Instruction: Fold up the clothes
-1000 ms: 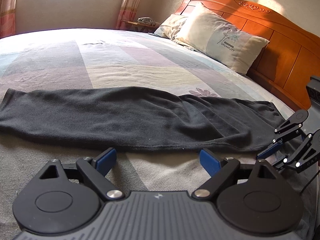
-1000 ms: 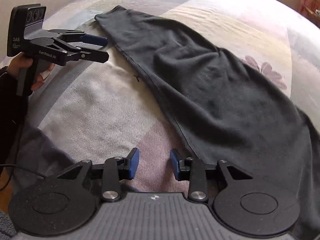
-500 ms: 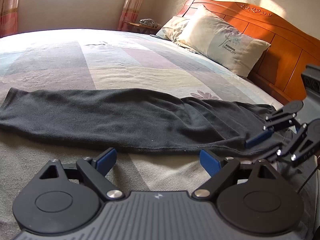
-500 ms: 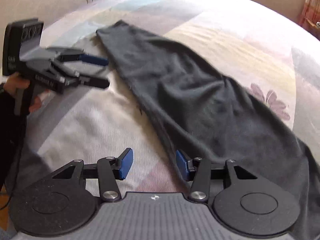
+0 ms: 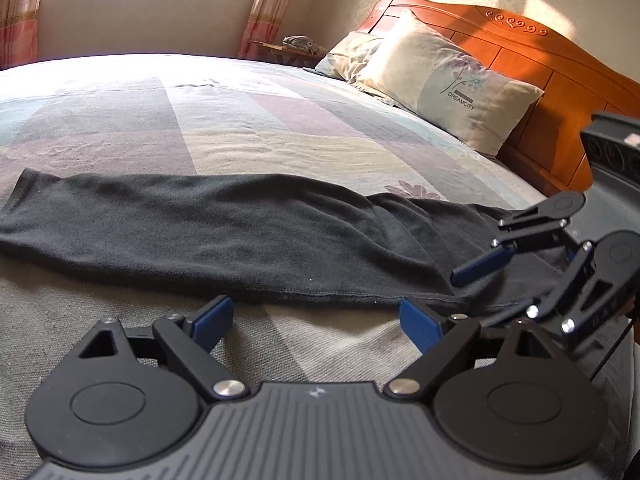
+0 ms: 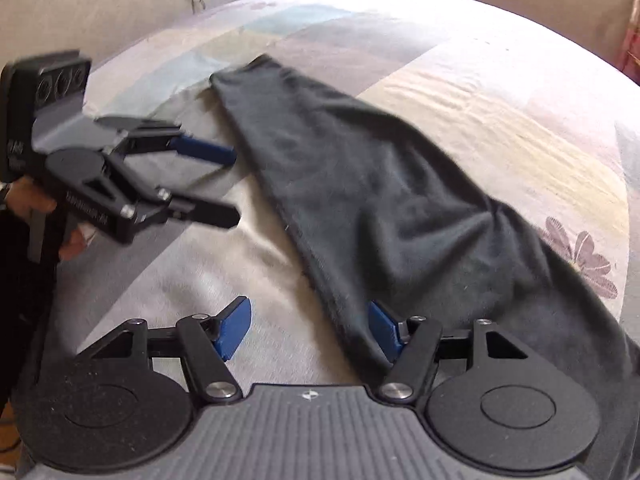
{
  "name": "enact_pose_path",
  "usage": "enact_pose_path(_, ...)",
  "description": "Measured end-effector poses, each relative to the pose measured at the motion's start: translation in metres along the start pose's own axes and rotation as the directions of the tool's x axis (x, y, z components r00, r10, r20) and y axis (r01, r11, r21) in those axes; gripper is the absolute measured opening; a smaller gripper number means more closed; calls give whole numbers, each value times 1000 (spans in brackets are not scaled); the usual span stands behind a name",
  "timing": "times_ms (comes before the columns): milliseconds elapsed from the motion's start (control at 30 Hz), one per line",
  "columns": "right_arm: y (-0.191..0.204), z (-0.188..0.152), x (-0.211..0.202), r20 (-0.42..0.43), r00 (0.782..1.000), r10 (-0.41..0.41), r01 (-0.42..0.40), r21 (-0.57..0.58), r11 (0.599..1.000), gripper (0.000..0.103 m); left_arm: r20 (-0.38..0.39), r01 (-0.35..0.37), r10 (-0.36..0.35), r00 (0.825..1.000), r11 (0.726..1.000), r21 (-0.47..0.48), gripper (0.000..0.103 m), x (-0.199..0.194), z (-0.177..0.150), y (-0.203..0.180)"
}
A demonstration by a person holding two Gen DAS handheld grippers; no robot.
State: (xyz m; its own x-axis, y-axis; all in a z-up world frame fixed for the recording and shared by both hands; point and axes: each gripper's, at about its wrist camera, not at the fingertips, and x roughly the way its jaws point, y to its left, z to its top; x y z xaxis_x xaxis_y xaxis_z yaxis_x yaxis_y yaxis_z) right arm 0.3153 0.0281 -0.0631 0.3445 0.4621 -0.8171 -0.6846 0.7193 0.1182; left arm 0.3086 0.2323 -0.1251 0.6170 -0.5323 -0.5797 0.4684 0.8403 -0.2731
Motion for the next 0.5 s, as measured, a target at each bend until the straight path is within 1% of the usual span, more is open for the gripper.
enact_pose_path(33,-3,2,6,-10,1000,2,-2,25,1000,70,-1,1,-1,1000,1000,-2,91,0,0,1)
enact_pose_path(67,-3,0,13,-48,998,37,-35,47,998,70,0,1,-1,1000,1000,-3,91,0,0,1)
enact_pose_path(100,-3,-2,19,-79,995,67,-63,63,996,74,1,0,0,1000,1000,-4,91,0,0,1)
enact_pose_path(133,3,-5,16,-72,995,70,-67,38,997,76,3,-1,1,1000,1000,-4,91,-1,0,1)
enact_pose_path(200,14,-12,9,-57,996,73,-73,-13,997,76,5,-2,2,1000,1000,-6,91,-2,0,1)
enact_pose_path(233,16,-16,1,-37,998,59,-60,-28,998,75,4,-3,3,1000,1000,-9,91,-1,0,2)
enact_pose_path(300,12,-26,-14,-27,999,39,-39,-14,999,75,1,-9,9,1000,1000,-14,91,0,1,3)
enact_pose_path(367,1,-40,-35,-3,1000,-17,17,24,1000,75,-1,-19,19,1000,1000,-21,91,0,3,3)
enact_pose_path(400,-6,-49,-47,19,999,-44,44,47,998,75,-2,-25,24,1000,999,-24,91,1,4,3)
enact_pose_path(500,-31,-84,-88,92,991,-96,79,169,982,78,-4,-40,40,999,999,-33,91,1,7,4)
